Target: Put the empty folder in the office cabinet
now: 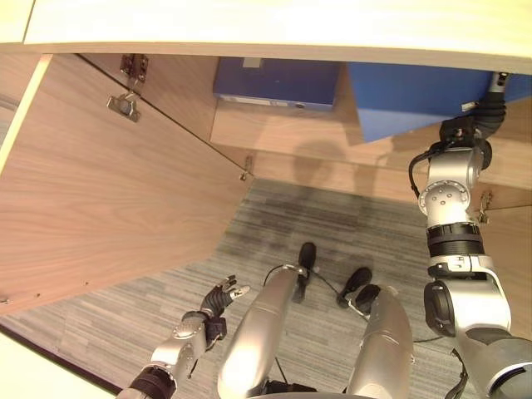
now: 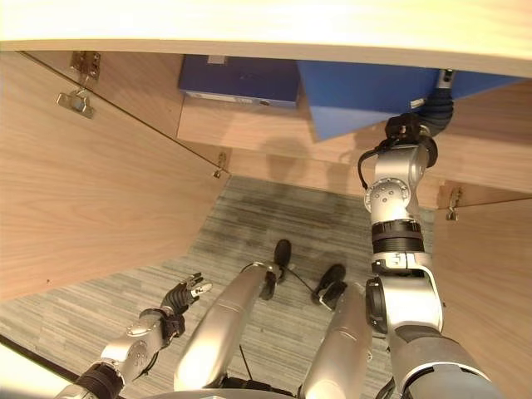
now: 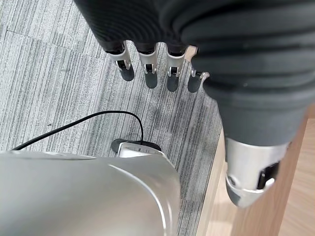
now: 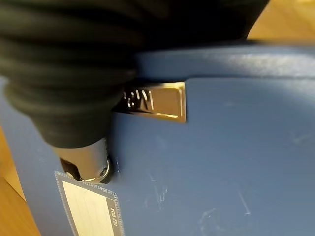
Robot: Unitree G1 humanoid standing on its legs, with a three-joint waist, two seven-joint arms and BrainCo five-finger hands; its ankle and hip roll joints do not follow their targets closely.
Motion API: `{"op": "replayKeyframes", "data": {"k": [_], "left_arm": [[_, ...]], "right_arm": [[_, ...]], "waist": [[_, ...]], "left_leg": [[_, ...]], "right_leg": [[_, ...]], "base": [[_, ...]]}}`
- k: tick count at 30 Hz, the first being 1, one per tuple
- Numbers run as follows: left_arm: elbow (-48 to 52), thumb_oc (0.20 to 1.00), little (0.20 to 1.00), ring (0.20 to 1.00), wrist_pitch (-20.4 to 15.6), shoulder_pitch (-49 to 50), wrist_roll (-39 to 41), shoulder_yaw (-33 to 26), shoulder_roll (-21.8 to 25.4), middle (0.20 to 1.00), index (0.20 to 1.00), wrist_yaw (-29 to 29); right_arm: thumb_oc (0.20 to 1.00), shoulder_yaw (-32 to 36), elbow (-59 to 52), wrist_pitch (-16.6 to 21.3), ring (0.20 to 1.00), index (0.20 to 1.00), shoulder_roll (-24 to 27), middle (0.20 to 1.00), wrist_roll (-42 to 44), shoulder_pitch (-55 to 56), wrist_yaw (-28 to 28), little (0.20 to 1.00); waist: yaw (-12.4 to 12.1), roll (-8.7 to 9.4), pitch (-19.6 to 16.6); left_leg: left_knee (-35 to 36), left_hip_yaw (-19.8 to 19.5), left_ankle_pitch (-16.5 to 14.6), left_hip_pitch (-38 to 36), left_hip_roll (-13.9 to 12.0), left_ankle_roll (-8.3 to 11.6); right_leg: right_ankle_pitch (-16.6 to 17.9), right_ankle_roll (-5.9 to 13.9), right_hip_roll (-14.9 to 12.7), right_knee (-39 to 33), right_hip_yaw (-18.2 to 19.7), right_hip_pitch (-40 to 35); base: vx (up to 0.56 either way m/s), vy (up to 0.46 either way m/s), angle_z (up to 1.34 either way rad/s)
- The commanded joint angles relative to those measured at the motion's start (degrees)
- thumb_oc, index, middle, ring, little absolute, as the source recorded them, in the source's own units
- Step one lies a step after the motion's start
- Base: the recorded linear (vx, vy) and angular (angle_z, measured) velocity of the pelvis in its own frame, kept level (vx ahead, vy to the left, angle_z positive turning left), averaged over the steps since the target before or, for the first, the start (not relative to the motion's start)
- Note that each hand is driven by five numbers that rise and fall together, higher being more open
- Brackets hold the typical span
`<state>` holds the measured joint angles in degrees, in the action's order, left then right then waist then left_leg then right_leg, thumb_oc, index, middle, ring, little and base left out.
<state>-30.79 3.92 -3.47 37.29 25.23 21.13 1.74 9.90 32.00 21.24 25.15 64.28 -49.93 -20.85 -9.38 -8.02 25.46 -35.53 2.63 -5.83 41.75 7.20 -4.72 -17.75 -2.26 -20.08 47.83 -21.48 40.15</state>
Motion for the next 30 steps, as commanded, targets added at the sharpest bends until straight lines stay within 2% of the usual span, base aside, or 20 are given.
{"op": "replayKeyframes", "data": {"k": [1,7,10,20,24,26,28,30], "left_arm": [[1.0,1.000,1.000,1.000,-0.1,4.6,0.5,2.2,2.0,1.000,1.000,0.3],[2.1,1.000,1.000,1.000,0.1,4.9,0.7,3.3,3.6,1.000,1.000,0.4],[2.6,1.000,1.000,1.000,0.3,5.2,1.0,4.0,5.1,1.000,1.000,0.7],[5.6,1.000,1.000,1.000,0.7,6.1,1.8,5.5,7.6,1.000,1.000,0.9],[7.9,1.000,1.000,1.000,0.7,6.1,2.5,6.8,8.9,1.000,1.000,1.3],[10.6,1.000,1.000,1.000,0.3,6.1,3.5,7.5,9.9,1.000,1.000,2.0],[14.2,1.000,1.000,1.000,-0.3,6.2,4.9,7.7,10.9,1.000,1.000,3.0],[14.9,1.000,1.000,1.000,-0.3,6.3,5.0,7.5,11.3,1.000,1.000,3.3]], "right_arm": [[0.200,0.2,-1.9,4.4,0.200,0.200,3.6,0.200,1.7,-1.4,0.5,0.200],[0.200,0.2,2.2,5.6,0.200,0.200,5.7,0.200,4.3,-7.4,-0.4,0.200],[0.200,-1.8,10.3,4.4,0.200,0.200,9.5,0.200,6.0,-14.8,-1.2,0.200],[0.200,-4.5,20.4,1.9,0.200,0.200,14.3,0.200,6.9,-22.0,-2.8,0.200],[0.200,-6.3,26.4,-0.5,0.200,0.200,16.0,0.200,7.3,-25.5,-3.4,0.200],[0.200,-7.3,30.9,-1.8,0.200,0.200,17.7,0.200,7.3,-28.2,-4.6,0.200],[0.200,-8.2,31.9,-1.9,0.200,0.200,18.7,0.200,7.5,-28.8,-5.5,0.200],[0.200,-8.1,32.0,-1.8,0.200,0.200,18.7,0.200,7.6,-28.7,-5.5,0.200]], "waist": [[0.4,0.91,-4.8],[-0.2,0.82,-5.4],[-1.1,0.52,-5.8],[-2.5,-0.59,-6.5],[-2.8,-1.27,-6.2],[-3.1,-2.26,-6.0],[-2.8,-3.17,-5.5],[-2.9,-3.25,-5.5]], "left_leg": [[-4.5,-4.5,-10.0,1.5,-3.3,1.53],[-5.9,-4.4,-10.7,2.6,-3.2,1.53],[-7.4,-4.3,-11.3,3.9,-2.9,1.43],[-11.6,-4.0,-12.8,8.5,-2.3,0.93],[-15.0,-3.6,-13.9,11.2,-2.3,0.51],[-16.9,-3.1,-14.6,13.4,-2.1,0.24],[-20.7,-2.5,-16.0,16.9,-2.2,-0.25],[-21.4,-2.3,-16.4,17.6,-2.3,-0.33]], "right_leg": [[5.2,5.95,-3.8,-6.2,3.9,-2.1],[4.3,5.91,-4.3,-4.8,4.0,-1.3],[3.7,5.86,-4.8,-3.5,4.1,-0.3],[1.8,5.34,-6.1,0.8,5.3,4.1],[1.0,4.98,-6.6,3.4,6.3,6.8],[0.4,4.84,-7.4,5.5,7.0,9.1],[-1.0,4.39,-8.3,9.5,8.9,13.2],[-1.2,4.34,-8.5,10.4,9.3,14.1]], "base": [[0.02,-0.014,-0.07],[0.02,-0.010,-0.06],[0.00,0.000,0.00],[0.01,0.004,0.07],[-0.01,0.011,-0.03],[-0.02,0.028,-0.05],[-0.01,0.063,0.01],[0.00,0.025,0.02]]}}
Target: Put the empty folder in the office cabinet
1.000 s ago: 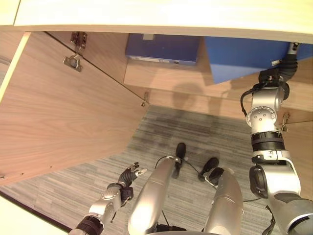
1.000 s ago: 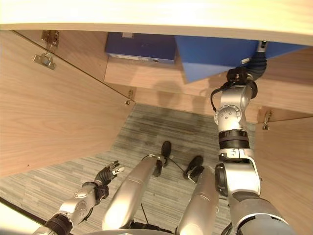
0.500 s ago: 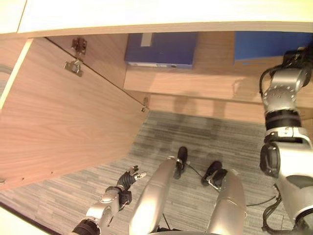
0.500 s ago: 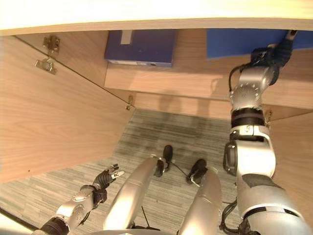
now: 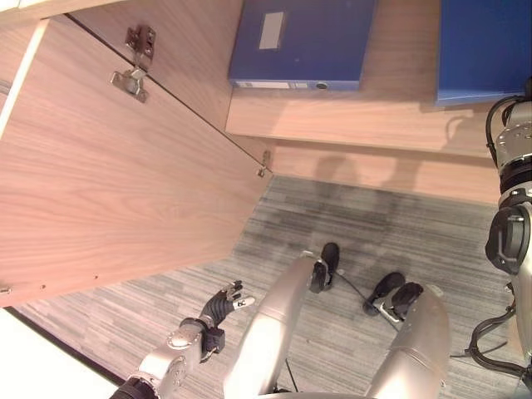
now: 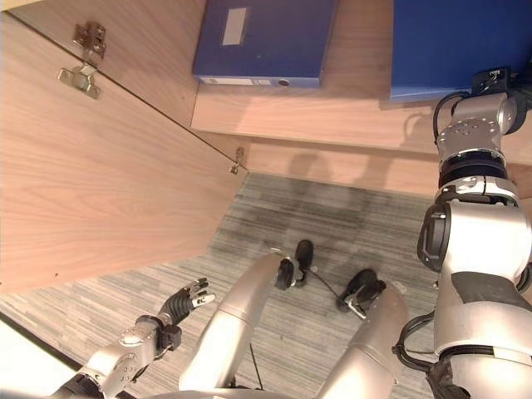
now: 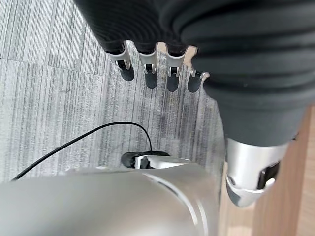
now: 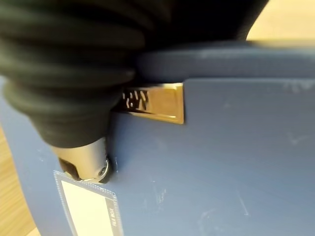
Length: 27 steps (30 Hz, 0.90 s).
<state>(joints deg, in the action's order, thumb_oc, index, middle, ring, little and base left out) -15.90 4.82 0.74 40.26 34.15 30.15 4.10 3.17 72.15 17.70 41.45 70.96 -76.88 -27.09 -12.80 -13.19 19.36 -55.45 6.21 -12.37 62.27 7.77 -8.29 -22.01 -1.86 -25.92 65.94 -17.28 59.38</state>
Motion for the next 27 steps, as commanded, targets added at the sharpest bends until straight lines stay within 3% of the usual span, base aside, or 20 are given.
{"op": "replayKeyframes", "data": {"k": [1,10,17,18,19,23,27], "left_arm": [[0.5,1.000,1.000,1.000,-1.4,2.0,2.2,-1.5,2.4,1.000,1.000,1.1],[6.9,1.000,1.000,1.000,-2.4,4.6,6.4,-2.3,4.6,1.000,1.000,2.2],[6.2,1.000,1.000,1.000,-1.8,7.1,6.7,-3.1,5.5,1.000,1.000,1.9],[5.8,1.000,1.000,1.000,-1.7,7.2,6.6,-3.3,5.8,1.000,1.000,1.7],[5.4,1.000,1.000,1.000,-1.5,7.6,6.7,-3.6,6.2,1.000,1.000,1.3],[5.1,1.000,1.000,1.000,-0.9,8.4,6.7,-4.3,7.0,1.000,1.000,0.3],[4.9,1.000,1.000,1.000,-0.2,9.6,5.5,-5.4,9.3,1.000,1.000,-2.0]], "right_arm": [[0.200,-1.3,-8.0,1.7,0.200,0.200,2.4,0.200,1.0,-1.6,0.7,0.200],[0.200,1.9,-10.1,4.2,0.200,0.200,2.8,0.200,2.5,1.6,-0.7,0.200],[0.200,1.3,-9.1,3.2,0.200,0.200,3.6,0.200,3.0,1.6,0.2,0.200],[0.489,0.8,-8.1,2.4,0.489,0.489,3.7,0.489,3.7,1.6,1.2,0.489],[1.000,-0.7,-6.7,0.6,1.000,1.000,3.9,1.000,5.0,1.0,3.4,1.000],[1.000,-5.1,-3.1,-4.0,1.000,1.000,5.2,1.000,4.0,-1.0,6.9,1.000],[1.000,-18.1,6.4,-16.9,1.000,1.000,9.0,1.000,-9.5,-5.1,13.1,1.000]], "waist": [[0.6,1.77,0.8],[0.6,0.68,1.0],[0.0,0.72,0.0],[-0.1,0.89,-0.1],[-0.2,1.28,-0.2],[-0.3,1.94,-0.2],[-0.4,3.13,0.0]], "left_leg": [[-1.8,-5.7,-9.9,-2.6,-3.0,3.15],[-6.5,-5.0,-12.0,1.5,-3.2,2.73],[-7.5,-4.7,-12.5,2.1,-3.5,2.58],[-7.5,-4.6,-12.5,2.1,-3.7,2.63],[-7.2,-4.6,-12.5,1.8,-4.0,2.71],[-6.3,-4.4,-12.1,1.2,-4.3,2.93],[-5.2,-4.2,-11.6,0.8,-4.7,3.19]], "right_leg": [[2.9,3.91,-2.8,-7.2,5.3,-4.6],[1.4,3.73,-4.0,-2.9,7.1,0.0],[1.4,3.76,-4.2,-2.1,7.5,1.0],[1.5,3.80,-4.2,-2.1,7.4,0.9],[1.6,3.84,-4.2,-2.5,7.2,0.6],[2.2,3.93,-4.1,-3.3,6.6,0.0],[3.0,3.78,-3.9,-4.5,6.0,-0.5]], "base": [[0.00,0.000,0.00],[0.00,0.006,-0.02],[0.00,0.001,0.00],[0.00,0.000,0.00],[0.00,0.000,0.00],[0.00,0.000,0.00],[-0.01,-0.009,-0.01]]}}
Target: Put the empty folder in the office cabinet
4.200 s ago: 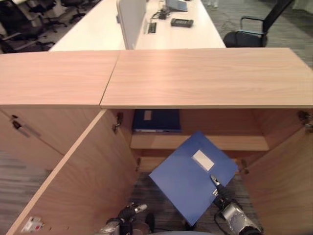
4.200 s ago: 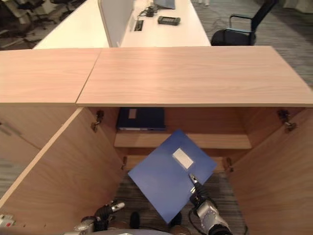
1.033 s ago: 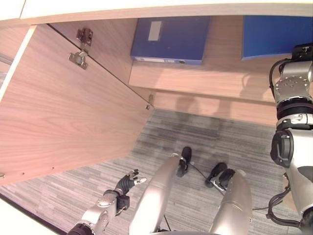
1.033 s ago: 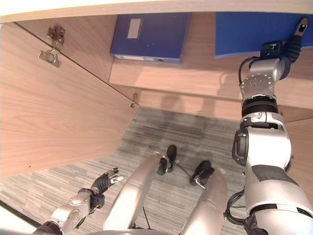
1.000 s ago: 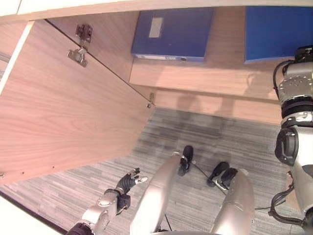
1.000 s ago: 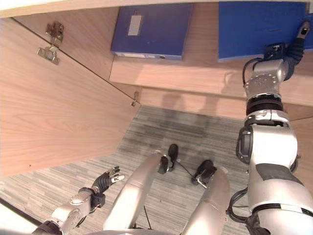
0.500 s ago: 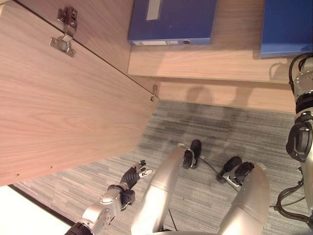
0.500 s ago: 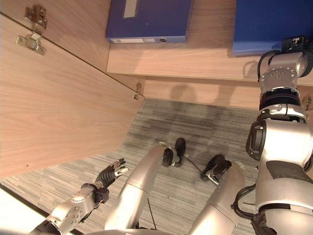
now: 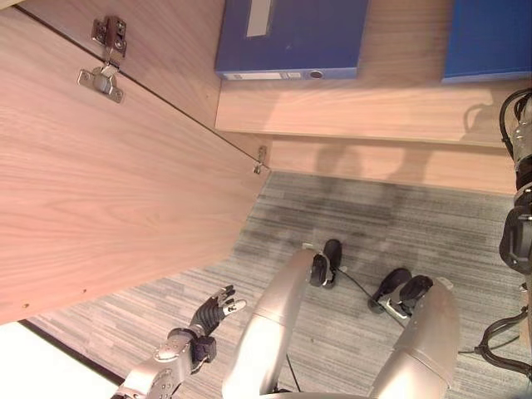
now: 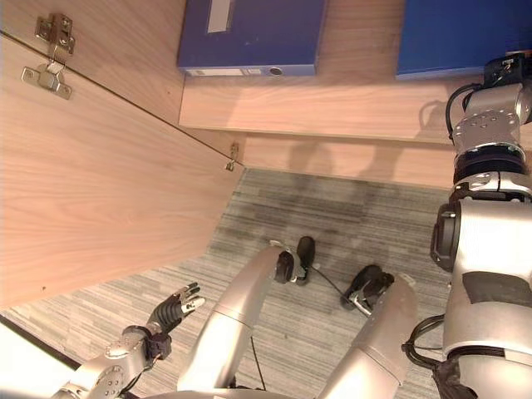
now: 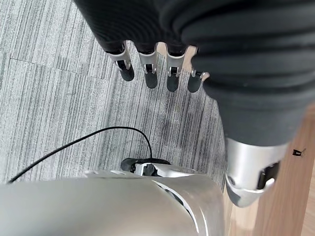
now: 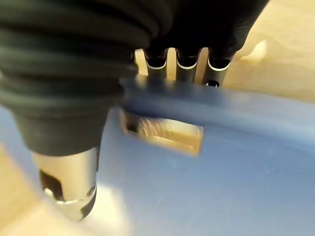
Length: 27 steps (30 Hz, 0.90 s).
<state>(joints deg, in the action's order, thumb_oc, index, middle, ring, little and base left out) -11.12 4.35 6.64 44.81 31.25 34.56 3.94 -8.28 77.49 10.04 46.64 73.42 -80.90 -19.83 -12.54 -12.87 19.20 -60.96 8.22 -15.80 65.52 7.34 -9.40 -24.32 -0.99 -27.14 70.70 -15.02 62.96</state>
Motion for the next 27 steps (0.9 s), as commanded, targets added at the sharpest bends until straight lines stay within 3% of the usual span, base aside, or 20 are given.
{"op": "replayKeyframes", "data": {"k": [1,6,11,13,15,21,27], "left_arm": [[0.4,1.000,1.000,1.000,0.3,4.1,0.9,-2.8,5.6,1.000,1.000,-2.4],[-0.2,1.000,1.000,1.000,1.6,6.7,-0.6,-4.5,8.0,1.000,1.000,-5.3],[-1.6,1.000,1.000,1.000,2.3,6.7,-1.9,-5.0,8.0,1.000,1.000,-7.6],[-2.2,1.000,1.000,1.000,2.0,7.1,-3.3,-5.9,7.6,1.000,1.000,-8.5],[-1.9,1.000,1.000,1.000,1.9,7.5,-4.4,-7.0,7.3,1.000,1.000,-9.5],[-0.9,1.000,1.000,1.000,2.2,8.0,-6.0,-9.2,7.3,1.000,1.000,-10.9],[-1.1,1.000,1.000,1.000,1.7,4.5,-6.3,-10.0,4.8,1.000,1.000,-11.0]], "right_arm": [[1.000,-9.2,2.5,-11.2,1.000,1.000,4.3,1.000,-15.1,-2.0,7.6,1.000],[1.000,-21.3,9.6,-18.1,1.000,1.000,5.6,1.000,-32.5,-6.9,14.8,1.000],[1.000,-26.7,10.3,-19.8,1.000,1.000,4.5,1.000,-40.5,-7.2,20.3,1.000],[1.000,-34.1,10.9,-20.3,1.000,1.000,4.6,1.000,-55.1,-7.0,23.4,1.000],[1.000,-39.2,9.4,-20.1,1.000,1.000,4.4,1.000,-63.3,-5.8,26.3,1.000],[1.000,-44.7,5.3,-20.5,1.000,1.000,4.1,1.000,-70.7,-1.8,33.7,1.000],[1.000,-45.3,2.9,-20.8,1.000,1.000,0.5,1.000,-77.0,6.1,39.3,1.000]], "waist": [[-0.6,3.04,0.2],[-1.0,4.07,0.1],[-1.9,4.06,-0.1],[-2.2,4.35,0.1],[-2.1,4.66,0.1],[-1.4,5.48,0.4],[-0.6,6.91,2.2]], "left_leg": [[0.4,-6.3,-8.0,-2.3,-4.3,4.30],[1.4,-6.3,-7.3,-1.9,-4.5,4.38],[2.3,-6.5,-6.3,-1.5,-4.6,4.40],[2.9,-6.4,-5.8,-1.6,-4.6,4.28],[3.7,-6.4,-5.4,-2.0,-4.7,4.26],[6.7,-6.4,-4.0,-4.3,-4.9,4.55],[15.5,-6.7,-1.2,-12.7,-6.3,5.32]], "right_leg": [[5.4,2.79,-2.6,-9.4,3.7,-4.0],[6.1,2.42,-2.1,-10.4,3.0,-3.8],[6.6,2.62,-1.8,-11.3,2.3,-3.6],[7.3,2.65,-1.9,-11.9,2.1,-3.7],[7.8,2.80,-1.8,-12.7,1.8,-4.0],[9.4,3.40,-1.1,-15.9,0.4,-6.0],[14.6,5.69,1.3,-25.5,-3.0,-13.9]], "base": [[0.00,0.000,0.00],[-0.02,-0.039,-0.03],[-0.03,-0.033,0.00],[-0.05,-0.023,0.01],[-0.02,-0.011,0.00],[-0.01,-0.001,-0.01],[-0.04,-0.021,-0.16]]}}
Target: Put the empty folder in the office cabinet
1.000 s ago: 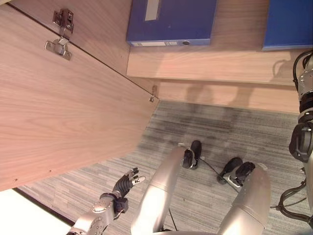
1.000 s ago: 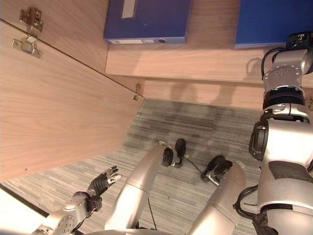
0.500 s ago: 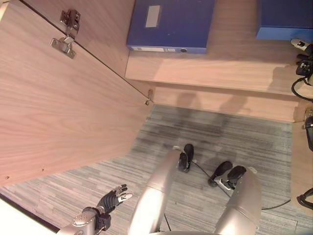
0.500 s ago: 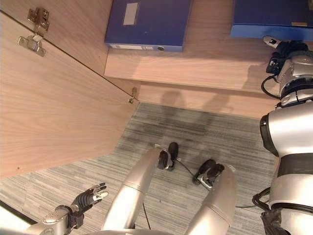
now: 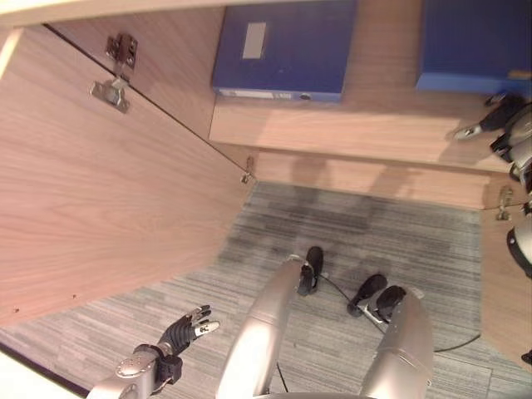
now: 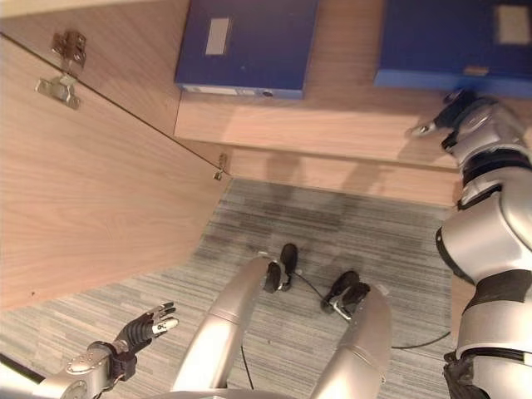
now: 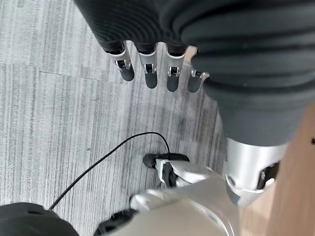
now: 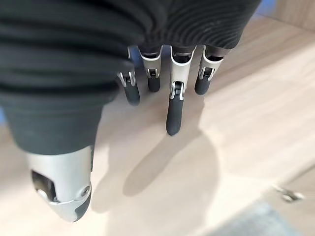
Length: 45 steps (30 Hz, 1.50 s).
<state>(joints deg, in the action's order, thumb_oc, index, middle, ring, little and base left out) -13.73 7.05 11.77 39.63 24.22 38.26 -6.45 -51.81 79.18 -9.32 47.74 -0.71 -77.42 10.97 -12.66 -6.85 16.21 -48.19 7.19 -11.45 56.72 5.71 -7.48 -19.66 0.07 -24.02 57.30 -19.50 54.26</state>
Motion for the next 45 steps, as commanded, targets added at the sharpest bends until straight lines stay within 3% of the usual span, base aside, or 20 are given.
{"op": "replayKeyframes", "data": {"k": [1,5,6,8,9,10,11,13,23,25,26,33,37,41,45], "left_arm": [[1.5,1.000,1.000,1.000,-1.0,-0.6,-1.1,-2.9,1.2,1.000,1.000,-0.6],[1.5,1.000,1.000,1.000,-1.3,-2.0,-2.0,-3.7,1.0,1.000,1.000,-0.9],[0.3,1.000,1.000,1.000,-1.3,-3.1,-2.3,-3.6,0.1,1.000,1.000,-0.9],[0.3,1.000,1.000,1.000,-1.4,-3.2,-2.3,-3.6,0.1,1.000,1.000,-0.9],[-1.4,1.000,1.000,1.000,-1.3,-4.5,-2.6,-3.4,-1.1,1.000,1.000,-0.8],[-1.4,1.000,1.000,1.000,-1.3,-4.5,-2.6,-3.4,-1.1,1.000,1.000,-0.8],[-3.1,1.000,1.000,1.000,-1.2,-6.1,-3.3,-3.0,-2.2,1.000,1.000,-0.7],[-4.1,1.000,1.000,1.000,-0.9,-7.1,-4.2,-2.6,-3.1,1.000,1.000,-1.0],[-6.0,1.000,1.000,1.000,1.0,-8.9,-8.0,-1.1,-5.6,1.000,1.000,-2.9],[-7.6,1.000,1.000,1.000,1.4,-9.2,-9.2,-0.9,-6.3,1.000,1.000,-3.4],[-11.6,1.000,1.000,1.000,1.9,-9.4,-11.3,-1.2,-8.3,1.000,1.000,-3.9],[-22.7,1.000,1.000,1.000,2.4,-10.3,-16.8,-2.5,-13.5,1.000,1.000,-4.4],[-34.7,1.000,1.000,1.000,1.4,-12.0,-20.6,-4.7,-18.2,1.000,1.000,-3.6],[-49.3,1.000,1.000,1.000,-0.4,-13.8,-26.8,-7.0,-22.4,1.000,1.000,-2.0],[-57.4,1.000,1.000,1.000,-2.2,-14.5,-29.2,-9.8,-24.7,1.000,1.000,-0.7]], "right_arm": [[1.000,-1.7,1.2,-1.5,1.000,1.000,-0.6,1.000,-2.9,2.6,8.5,1.000],[1.000,0.8,0.9,-1.5,1.000,1.000,-1.4,1.000,-2.5,5.0,9.3,1.000],[1.000,2.8,1.4,-2.0,1.000,1.000,-2.8,1.000,-2.4,6.9,9.9,1.000],[1.000,2.9,1.4,-2.0,1.000,1.000,-2.8,1.000,-2.4,7.0,9.8,1.000],[1.000,5.2,2.3,-2.2,1.000,1.000,-5.0,1.000,-2.5,7.9,8.9,1.000],[1.000,5.2,2.3,-2.2,1.000,1.000,-5.0,1.000,-2.5,7.9,8.9,1.000],[1.000,8.3,3.6,-2.6,1.000,1.000,-6.9,1.000,-2.3,9.2,7.6,1.000],[1.000,10.7,4.9,-3.1,1.000,1.000,-8.4,1.000,-2.0,10.5,7.6,1.000],[1.000,16.1,6.8,-4.2,1.000,1.000,-14.1,1.000,-3.4,16.1,6.2,1.000],[1.000,17.4,6.7,-4.5,1.000,1.000,-15.7,1.000,-3.5,18.9,6.1,1.000],[1.000,19.8,6.6,-4.5,1.000,1.000,-18.5,1.000,-3.7,24.0,5.9,1.000],[1.000,25.7,6.2,-3.5,1.000,1.000,-26.0,1.000,-2.5,37.2,1.7,1.000],[1.000,31.0,6.6,-2.5,1.000,1.000,-28.9,1.000,1.0,46.7,-1.7,1.000],[1.000,35.0,5.9,-0.6,1.000,1.000,-31.8,1.000,5.0,54.6,-4.2,1.000],[1.000,38.3,5.3,1.3,1.000,1.000,-33.0,1.000,9.3,62.0,-5.2,1.000]], "waist": [[-0.5,0.85,5.4],[0.1,1.21,6.1],[0.0,1.39,6.3],[0.1,1.34,6.4],[0.1,1.62,6.3],[0.1,1.61,6.5],[0.4,1.88,6.0],[0.6,2.22,5.3],[0.9,3.48,2.0],[1.1,4.07,0.9],[1.9,5.22,-1.1],[3.5,7.87,-5.7],[4.6,9.34,-9.4],[6.8,10.41,-13.1],[9.6,10.63,-15.9]], "left_leg": [[3.0,-5.7,-5.4,-4.2,-4.7,3.42],[9.7,-5.8,-2.9,-9.8,-5.0,4.40],[14.5,-5.8,-0.8,-13.8,-5.4,5.15],[14.8,-5.9,-0.7,-14.2,-5.4,5.17],[21.4,-6.0,2.3,-19.0,-5.8,6.18],[21.7,-6.0,2.4,-19.3,-5.8,6.20],[28.7,-6.1,5.3,-24.2,-6.2,7.25],[32.7,-6.2,7.2,-26.9,-6.7,7.96],[44.1,-6.2,12.1,-35.7,-8.4,9.27],[46.5,-6.0,12.9,-38.0,-8.8,9.54],[49.0,-5.6,13.7,-41.2,-9.2,9.93],[51.2,-4.4,12.9,-47.1,-10.6,10.22],[52.1,-3.5,13.1,-50.4,-10.4,9.93],[52.8,-2.3,11.6,-54.2,-10.8,10.16],[52.9,-0.6,10.6,-57.4,-11.5,10.40]], "right_leg": [[10.0,4.65,-1.8,-12.4,1.4,-5.5],[12.7,5.92,-0.6,-18.1,-0.5,-10.3],[14.7,6.51,0.3,-22.7,-1.6,-14.5],[14.8,6.50,0.4,-23.0,-1.7,-14.9],[16.9,7.22,1.6,-28.4,-3.3,-19.4],[17.0,7.21,1.7,-28.7,-3.4,-19.7],[18.9,7.81,3.2,-34.3,-5.0,-23.9],[19.8,8.06,4.6,-37.6,-5.9,-26.4],[22.5,8.32,10.1,-48.9,-7.6,-34.2],[22.8,8.34,11.1,-50.8,-7.6,-36.4],[22.8,8.22,12.7,-53.1,-7.4,-39.6],[22.7,7.90,15.4,-58.3,-6.5,-46.1],[22.9,7.43,15.8,-59.9,-6.4,-49.2],[22.0,7.18,16.8,-61.0,-4.5,-52.0],[21.5,6.73,18.1,-61.4,-1.8,-53.5]], "base": [[-0.02,-0.031,-0.15],[-0.01,-0.047,-0.12],[-0.01,-0.083,-0.05],[0.00,-0.070,-0.05],[0.01,-0.073,-0.06],[0.02,-0.158,-0.19],[0.02,-0.121,-0.14],[0.02,-0.112,-0.10],[0.01,-0.061,-0.04],[0.05,-0.054,-0.06],[0.09,-0.038,-0.02],[0.09,-0.017,-0.07],[0.10,0.036,-0.14],[0.14,0.037,-0.10],[0.10,0.031,-0.33]]}}
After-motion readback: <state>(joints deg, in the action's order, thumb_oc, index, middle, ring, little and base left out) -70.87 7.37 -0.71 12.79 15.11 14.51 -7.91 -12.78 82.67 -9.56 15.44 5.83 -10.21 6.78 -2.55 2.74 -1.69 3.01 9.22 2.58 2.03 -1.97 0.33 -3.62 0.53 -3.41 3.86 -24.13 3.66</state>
